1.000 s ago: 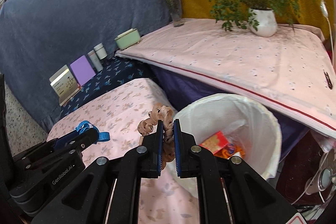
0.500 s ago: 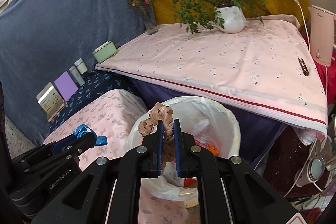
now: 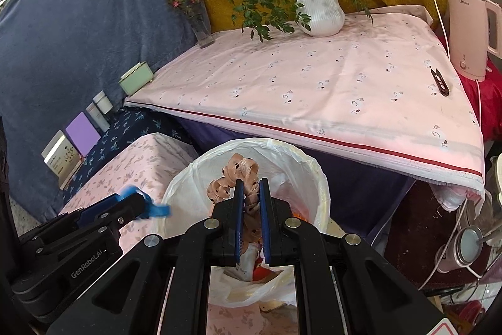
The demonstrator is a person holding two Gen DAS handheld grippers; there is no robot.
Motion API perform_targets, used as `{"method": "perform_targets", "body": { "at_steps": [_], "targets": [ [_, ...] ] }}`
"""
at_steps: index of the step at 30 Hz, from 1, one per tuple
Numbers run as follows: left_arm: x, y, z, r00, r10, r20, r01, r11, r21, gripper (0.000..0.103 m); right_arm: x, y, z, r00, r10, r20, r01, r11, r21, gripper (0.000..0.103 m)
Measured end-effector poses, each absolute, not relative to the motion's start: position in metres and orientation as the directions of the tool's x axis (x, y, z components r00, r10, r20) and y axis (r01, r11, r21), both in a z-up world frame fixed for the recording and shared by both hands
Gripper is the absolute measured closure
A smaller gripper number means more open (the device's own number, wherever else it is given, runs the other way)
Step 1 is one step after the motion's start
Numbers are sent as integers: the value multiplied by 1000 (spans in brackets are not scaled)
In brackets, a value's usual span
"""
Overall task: Collect trash
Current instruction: 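Carry both scrunchies over the white bin and open both tools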
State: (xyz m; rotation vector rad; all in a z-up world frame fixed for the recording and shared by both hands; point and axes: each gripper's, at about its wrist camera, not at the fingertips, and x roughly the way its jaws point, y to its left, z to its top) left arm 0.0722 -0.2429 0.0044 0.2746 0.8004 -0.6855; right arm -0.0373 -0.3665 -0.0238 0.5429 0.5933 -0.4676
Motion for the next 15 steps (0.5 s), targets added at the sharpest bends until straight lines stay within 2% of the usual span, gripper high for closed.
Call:
{"method": "perform_targets", "body": {
  "at_steps": [1, 2, 6, 9, 15],
  "targets": [
    [74, -243, 4, 499, -458, -735, 655, 756, -26, 56, -36, -368, -25, 733, -253, -631, 554, 761, 339, 94],
    [75, -242, 4, 504, -456, -733, 649, 760, -26, 54, -34, -369, -26, 733, -250, -633, 553, 761, 339, 94],
    [81, -239, 2, 507, -446, -737, 635, 772, -30, 53, -26, -369, -29, 731, -242, -638, 547, 767, 336, 94],
    [86, -235, 1, 515, -440, -735, 623, 782, -31, 48, -19, -367, -31, 732, -232, -641, 539, 772, 336, 94],
    [96, -223, -2, 534, -415, -737, 591, 806, -26, 47, -5, -360, -33, 734, -211, -646, 518, 789, 331, 93]
  ]
}}
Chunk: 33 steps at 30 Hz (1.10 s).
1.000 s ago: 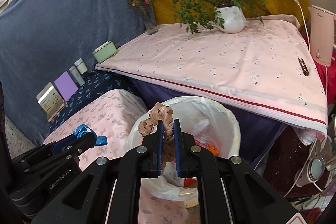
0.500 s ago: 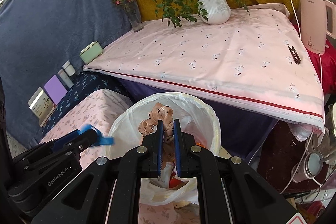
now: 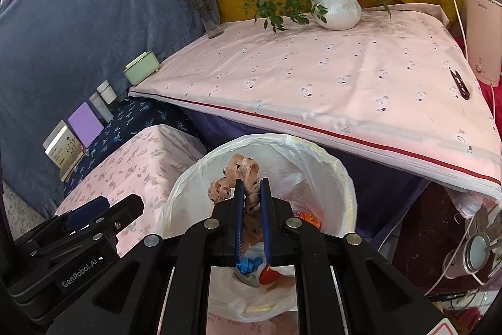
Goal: Collect trash
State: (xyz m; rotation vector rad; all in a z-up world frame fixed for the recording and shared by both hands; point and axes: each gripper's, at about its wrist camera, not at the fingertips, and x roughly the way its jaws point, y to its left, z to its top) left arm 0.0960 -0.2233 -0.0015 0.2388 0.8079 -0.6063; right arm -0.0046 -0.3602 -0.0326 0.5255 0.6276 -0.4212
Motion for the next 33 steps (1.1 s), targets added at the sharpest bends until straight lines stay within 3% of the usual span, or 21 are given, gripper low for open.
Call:
{"method": "perform_targets", "body": {
  "at_steps": [10, 13, 17, 19, 29, 33],
  "targets": [
    [107, -197, -7, 555, -370, -745, 528, 849, -28, 44, 15, -341, -36, 710, -192, -677, 497, 818, 289, 84],
    [108, -188, -6, 566, -351, -746, 505, 863, -24, 42, 14, -336, -33, 709, -191, -679, 493, 822, 284, 67],
    [106, -176, -2, 594, -330, -733, 479, 878, -6, 31, 11, -326, -23, 711, -197, -675, 476, 841, 256, 54],
    [105, -172, -1, 599, -323, -733, 474, 880, -1, 30, 10, -322, -18, 709, -208, -674, 470, 852, 232, 53],
    [94, -147, 4, 627, -288, -724, 443, 896, 27, 21, 0, -295, 2, 701, -256, -666, 442, 888, 124, 32],
    [89, -140, 5, 634, -277, -722, 432, 901, 32, 15, -5, -287, 7, 698, -274, -662, 440, 893, 94, 30]
  ]
}}
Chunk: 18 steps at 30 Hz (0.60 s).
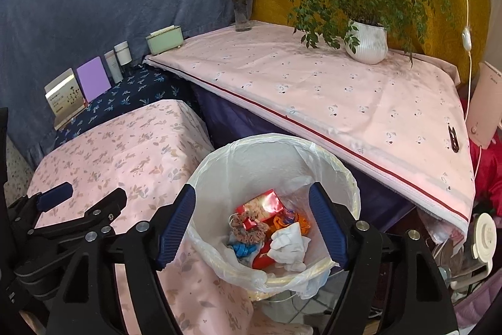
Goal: Collect trash
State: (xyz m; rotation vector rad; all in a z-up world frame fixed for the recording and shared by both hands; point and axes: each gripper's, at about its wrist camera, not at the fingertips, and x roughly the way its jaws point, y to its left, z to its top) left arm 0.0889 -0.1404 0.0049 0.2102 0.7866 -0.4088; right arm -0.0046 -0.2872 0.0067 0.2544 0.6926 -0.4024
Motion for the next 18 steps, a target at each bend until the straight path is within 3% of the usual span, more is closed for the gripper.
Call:
{"method": "perform_targets", "body": {
  "at_steps": [18],
  "targets": [
    [75, -117, 4, 633, -275, -724, 422, 906, 25, 8, -22, -271, 11, 682, -343, -646, 459, 888, 13, 19]
  ]
}}
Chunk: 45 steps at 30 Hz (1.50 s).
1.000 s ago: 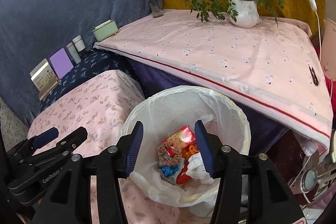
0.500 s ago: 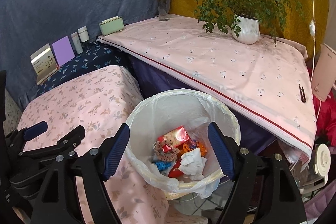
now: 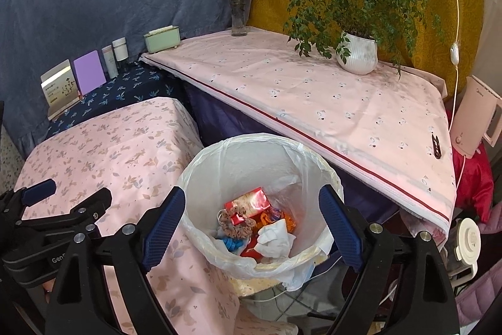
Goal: Collect trash
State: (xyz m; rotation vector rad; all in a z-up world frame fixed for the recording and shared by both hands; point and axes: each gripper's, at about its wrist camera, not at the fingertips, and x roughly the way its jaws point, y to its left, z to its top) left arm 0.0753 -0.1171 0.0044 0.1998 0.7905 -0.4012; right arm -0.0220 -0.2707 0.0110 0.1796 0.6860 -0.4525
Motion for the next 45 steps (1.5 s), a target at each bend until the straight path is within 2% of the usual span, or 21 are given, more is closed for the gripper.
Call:
{"method": "perform_targets", "body": {
  "at_steps": [8, 10, 11, 45],
  "targets": [
    [75, -111, 3, 633, -258, -729, 406, 913, 29, 7, -25, -267, 6, 679, -338, -651, 455, 891, 11, 15],
    [75, -109, 2, 633, -254, -731, 401, 915, 29, 7, -25, -264, 6, 674, -352, -649, 456, 890, -8, 12],
    [74, -109, 2, 634, -250, -732, 399, 916, 33, 7, -25, -263, 6, 674, -355, -648, 455, 890, -14, 6],
    [64, -106, -6, 627, -236, -743, 399, 916, 45, 7, -31, -258, -9, 661, -340, -669, 457, 890, -1, 7]
  ]
}}
